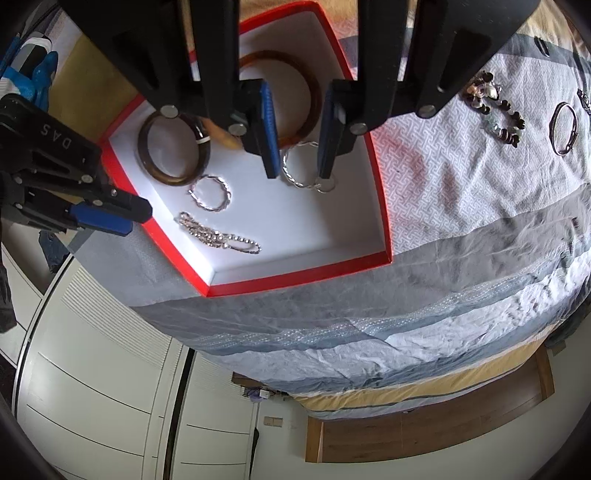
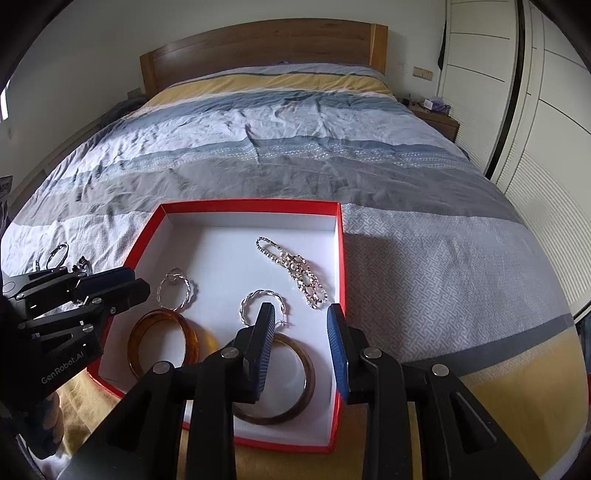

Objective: Organize jewelry
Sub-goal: 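Lower both held hoops into the red box and open both grippers, then lift both open grippers out of the box toward the remaining jewelry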

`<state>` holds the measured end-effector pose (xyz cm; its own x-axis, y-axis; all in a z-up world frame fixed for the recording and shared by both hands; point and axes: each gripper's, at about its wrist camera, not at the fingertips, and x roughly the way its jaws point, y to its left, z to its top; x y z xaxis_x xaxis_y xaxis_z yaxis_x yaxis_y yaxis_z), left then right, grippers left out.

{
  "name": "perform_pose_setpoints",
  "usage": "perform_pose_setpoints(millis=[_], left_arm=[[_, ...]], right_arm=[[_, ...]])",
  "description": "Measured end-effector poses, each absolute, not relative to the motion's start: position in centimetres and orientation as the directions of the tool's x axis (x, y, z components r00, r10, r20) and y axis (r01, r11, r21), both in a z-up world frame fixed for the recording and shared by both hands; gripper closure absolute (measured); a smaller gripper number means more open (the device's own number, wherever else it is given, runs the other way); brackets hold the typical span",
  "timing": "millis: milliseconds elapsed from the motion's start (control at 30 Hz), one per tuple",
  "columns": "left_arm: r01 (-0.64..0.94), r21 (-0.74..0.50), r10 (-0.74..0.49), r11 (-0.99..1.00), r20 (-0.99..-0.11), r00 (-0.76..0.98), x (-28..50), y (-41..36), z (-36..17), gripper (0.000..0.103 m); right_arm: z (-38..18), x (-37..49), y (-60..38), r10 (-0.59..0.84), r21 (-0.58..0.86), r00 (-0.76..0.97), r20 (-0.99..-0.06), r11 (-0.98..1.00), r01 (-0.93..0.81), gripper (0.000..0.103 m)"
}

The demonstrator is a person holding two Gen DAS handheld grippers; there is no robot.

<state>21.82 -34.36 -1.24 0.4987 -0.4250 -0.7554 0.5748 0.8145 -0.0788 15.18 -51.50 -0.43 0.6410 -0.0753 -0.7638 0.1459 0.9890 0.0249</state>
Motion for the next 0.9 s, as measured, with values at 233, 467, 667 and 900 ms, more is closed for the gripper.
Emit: perform_pose_setpoints(millis=[233, 467, 667, 900], left_arm=[[0.579, -0.095, -0.443, 0.81, -0.745, 0.499, 20.0, -33.0, 0.9, 0.082], [0.568, -0.095, -0.442, 0.818, -0.735, 0.514, 18.5, -30.7, 3.1, 0.082], [0.538, -0.09, -0.423, 0.838, -0.73, 0.537, 17.5, -27.6, 4.7, 0.082], [0.489, -0.076, -0.388, 0.869, -0.72, 0.576, 15.5, -23.1, 7.1, 0.082]], right_arm=[[0.5, 13.0, -51.0, -0.082, 0.03, 0.635, -0.768, 0.986, 0.163, 0.073], [1.3, 11.3, -48.9, -0.073, 0.031, 0.626, -0.776, 0.988, 0.154, 0.072], [2.7, 10.0, -46.3, -0.06, 0.027, 0.627, -0.777, 0.991, 0.129, 0.072], [5.4, 8.5, -42.7, -0.04, 0.029, 0.647, -0.761, 0.995, 0.095, 0.07]])
